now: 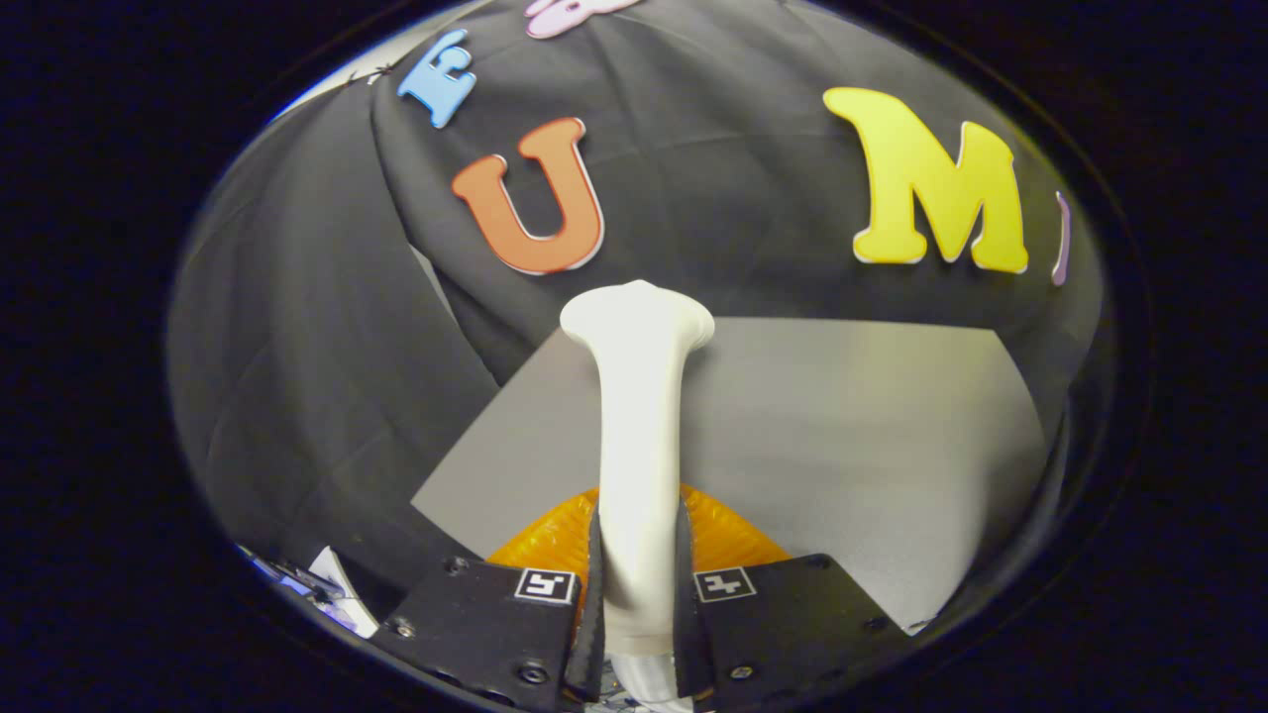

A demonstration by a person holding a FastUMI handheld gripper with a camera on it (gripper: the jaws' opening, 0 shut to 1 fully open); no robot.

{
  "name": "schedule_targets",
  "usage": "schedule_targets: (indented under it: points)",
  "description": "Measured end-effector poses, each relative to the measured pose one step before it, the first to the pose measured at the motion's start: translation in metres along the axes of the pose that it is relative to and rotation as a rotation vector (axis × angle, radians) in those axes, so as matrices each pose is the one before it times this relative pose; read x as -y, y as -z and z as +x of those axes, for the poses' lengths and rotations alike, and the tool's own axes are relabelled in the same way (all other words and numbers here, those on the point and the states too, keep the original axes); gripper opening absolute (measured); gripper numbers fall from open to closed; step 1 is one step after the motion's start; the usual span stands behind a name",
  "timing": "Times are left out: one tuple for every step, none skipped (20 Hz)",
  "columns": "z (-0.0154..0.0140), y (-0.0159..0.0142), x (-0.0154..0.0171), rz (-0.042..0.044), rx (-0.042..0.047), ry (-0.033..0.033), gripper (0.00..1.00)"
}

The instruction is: Iron the clothes twice with a garment steamer, once on the left side and once on the right side.

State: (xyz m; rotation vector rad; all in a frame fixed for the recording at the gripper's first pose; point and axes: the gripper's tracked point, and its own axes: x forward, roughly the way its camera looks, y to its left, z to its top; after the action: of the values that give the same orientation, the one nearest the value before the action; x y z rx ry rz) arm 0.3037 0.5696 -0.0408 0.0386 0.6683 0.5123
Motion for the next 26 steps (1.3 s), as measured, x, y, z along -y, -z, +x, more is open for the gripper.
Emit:
schedule_targets:
  points:
    - [-0.01319,-0.00683,-0.00164,-0.01417,0.03144,-0.00834,0.30]
    - [-0.01249,-0.00621,-0.00227,-0.00455,0.02576,-0.01732,0.30]
    - [-0.01582,-0.00646,-0.00485,-0.00131,0.02632,-0.02014,0.30]
    - [-0.01628,-0.00671,-0.00265,-0.00420,0.02406,-0.01408,0.30]
    - [-0.01660,-0.00657,-0.00092,-0.00307,0.02682,-0.01079,0.30]
    - [-0.01631,-0.00815,-0.00175,-0.00488,0.02943,-0.01089,0.30]
    - [-0.01772,-0.00669,-0.00319,-0.00565,0.03003,-0.01181,0.30]
    - [-0.01727,-0.00803,-0.00182,-0.00582,0.03034,-0.01183,0.30]
    - [-0.01716,-0.00827,-0.00028,-0.00446,0.02796,-0.00733,0.30]
    - [-0.01766,-0.00927,0.00124,-0.00577,0.02871,-0.00490,0.30]
    - [-0.01645,-0.00941,0.00131,-0.00215,0.02713,-0.00079,0.30]
    - [-0.01824,-0.00812,0.00245,-0.00032,0.02796,0.00193,0.30]
    - [-0.01670,-0.00740,0.00319,-0.00635,0.02469,0.00396,0.30]
    - [-0.01716,-0.01002,0.00531,-0.00720,0.02856,0.00753,0.30]
    - [-0.01719,-0.00821,0.00805,-0.00868,0.02768,0.01630,0.30]
    - [-0.01810,-0.00843,0.01079,-0.00804,0.02898,0.02422,0.30]
    - [-0.01892,-0.00933,0.01329,-0.00908,0.03043,0.02423,0.30]
    - [-0.01727,-0.00954,0.01460,-0.00721,0.02994,0.02686,0.30]
    - [-0.01715,-0.01028,0.01411,-0.00714,0.02861,0.02842,0.30]
    - [-0.01804,-0.01070,0.01903,-0.00509,0.02769,0.04102,0.30]
    - [-0.01043,-0.01057,0.01624,-0.00207,0.02549,0.03749,0.30]
    - [-0.00866,-0.01369,0.01969,-0.00247,0.03000,0.04679,0.30]
    - [-0.00932,-0.01271,0.02302,-0.00113,0.03129,0.05453,0.30]
    - [-0.00712,-0.01106,0.01667,0.00039,0.02791,0.03626,0.30]
    - [-0.00881,-0.00880,0.01420,-0.00028,0.02163,0.02993,0.30]
    - [-0.00645,-0.00993,0.01233,-0.00180,0.02468,0.01774,0.30]
